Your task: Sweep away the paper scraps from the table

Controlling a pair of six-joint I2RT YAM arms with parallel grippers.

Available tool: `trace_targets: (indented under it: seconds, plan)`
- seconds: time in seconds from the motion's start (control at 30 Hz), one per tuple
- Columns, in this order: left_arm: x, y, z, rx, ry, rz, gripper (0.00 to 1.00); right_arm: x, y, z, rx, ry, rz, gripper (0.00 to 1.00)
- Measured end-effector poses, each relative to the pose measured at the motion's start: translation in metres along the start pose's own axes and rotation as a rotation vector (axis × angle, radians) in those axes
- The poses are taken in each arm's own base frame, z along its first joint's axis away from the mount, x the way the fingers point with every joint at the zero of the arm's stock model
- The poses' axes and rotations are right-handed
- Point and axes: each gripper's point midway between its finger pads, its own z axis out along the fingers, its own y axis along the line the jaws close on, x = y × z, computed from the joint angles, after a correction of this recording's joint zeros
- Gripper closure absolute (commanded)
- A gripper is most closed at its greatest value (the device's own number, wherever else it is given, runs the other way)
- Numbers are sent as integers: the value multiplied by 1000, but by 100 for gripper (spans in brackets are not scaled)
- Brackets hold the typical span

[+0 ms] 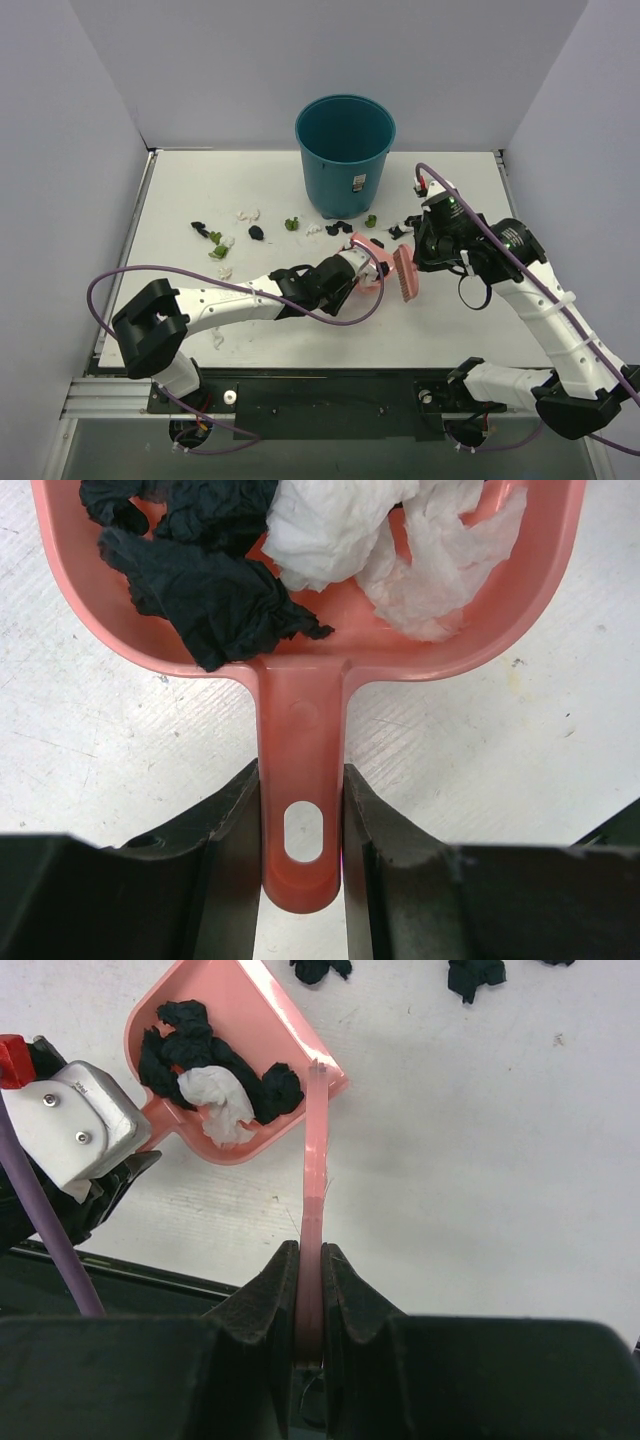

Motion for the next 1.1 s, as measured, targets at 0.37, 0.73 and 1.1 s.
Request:
trace_targets:
  seconds: [0.37,0.73,1.1]
  plan:
    - [0,2,-10,-14,50,8,100,-44,-29,-46,81,-183,131,100]
    - [-25,25,-74,-88,53,-37,100,-18,-67,-25,249,-97,182,100]
    - [-53,88,-151,-256,31,-135,100,-6,-66,8,273,-18,163,100]
